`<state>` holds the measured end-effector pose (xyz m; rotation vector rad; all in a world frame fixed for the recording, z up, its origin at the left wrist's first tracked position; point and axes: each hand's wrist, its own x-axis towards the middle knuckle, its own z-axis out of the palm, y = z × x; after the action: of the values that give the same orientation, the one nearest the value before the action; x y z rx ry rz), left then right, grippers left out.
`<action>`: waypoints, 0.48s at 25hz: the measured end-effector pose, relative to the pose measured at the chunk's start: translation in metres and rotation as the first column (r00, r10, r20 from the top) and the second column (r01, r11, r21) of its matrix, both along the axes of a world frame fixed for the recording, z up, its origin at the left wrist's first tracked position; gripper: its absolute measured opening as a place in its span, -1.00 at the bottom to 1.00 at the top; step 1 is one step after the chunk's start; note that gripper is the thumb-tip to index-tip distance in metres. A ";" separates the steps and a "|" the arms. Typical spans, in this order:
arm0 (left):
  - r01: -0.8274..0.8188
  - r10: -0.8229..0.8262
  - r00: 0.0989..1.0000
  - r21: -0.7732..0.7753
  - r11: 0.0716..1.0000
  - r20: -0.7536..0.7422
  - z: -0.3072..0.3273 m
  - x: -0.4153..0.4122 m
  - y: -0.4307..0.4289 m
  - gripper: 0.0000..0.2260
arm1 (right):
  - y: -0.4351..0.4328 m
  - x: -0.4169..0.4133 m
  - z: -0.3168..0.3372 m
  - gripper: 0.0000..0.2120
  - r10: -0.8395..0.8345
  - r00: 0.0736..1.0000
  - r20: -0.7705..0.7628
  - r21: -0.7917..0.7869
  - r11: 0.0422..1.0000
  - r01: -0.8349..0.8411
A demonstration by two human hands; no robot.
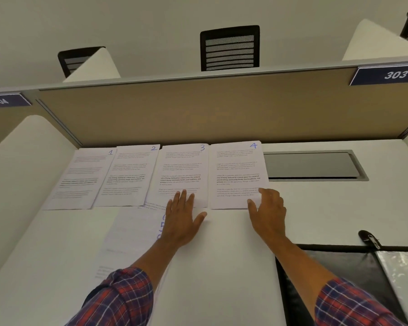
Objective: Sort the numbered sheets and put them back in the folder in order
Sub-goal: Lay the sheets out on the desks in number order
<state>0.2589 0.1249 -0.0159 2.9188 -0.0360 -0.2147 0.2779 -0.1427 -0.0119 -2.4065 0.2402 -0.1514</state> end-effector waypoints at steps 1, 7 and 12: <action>0.009 -0.009 1.000 -0.010 1.000 0.000 0.001 -0.008 0.006 0.07 | 0.011 -0.010 -0.002 -0.54 0.036 0.999 0.014 0.038 0.999 -0.037; -0.020 0.021 1.000 -0.064 0.998 0.004 0.006 -0.047 0.084 -0.15 | 0.092 -0.055 -0.008 -0.61 0.249 0.968 -0.045 0.200 0.951 -0.235; 0.028 -0.027 0.999 -0.037 0.999 0.024 -0.007 -0.085 0.151 -0.08 | 0.159 -0.071 -0.004 -0.66 0.346 0.932 -0.113 0.219 0.923 -0.316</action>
<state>0.1740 0.2757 -0.0227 2.8853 -0.0830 -0.1828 0.2073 0.0161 -0.0155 -2.2229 -0.0859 0.2012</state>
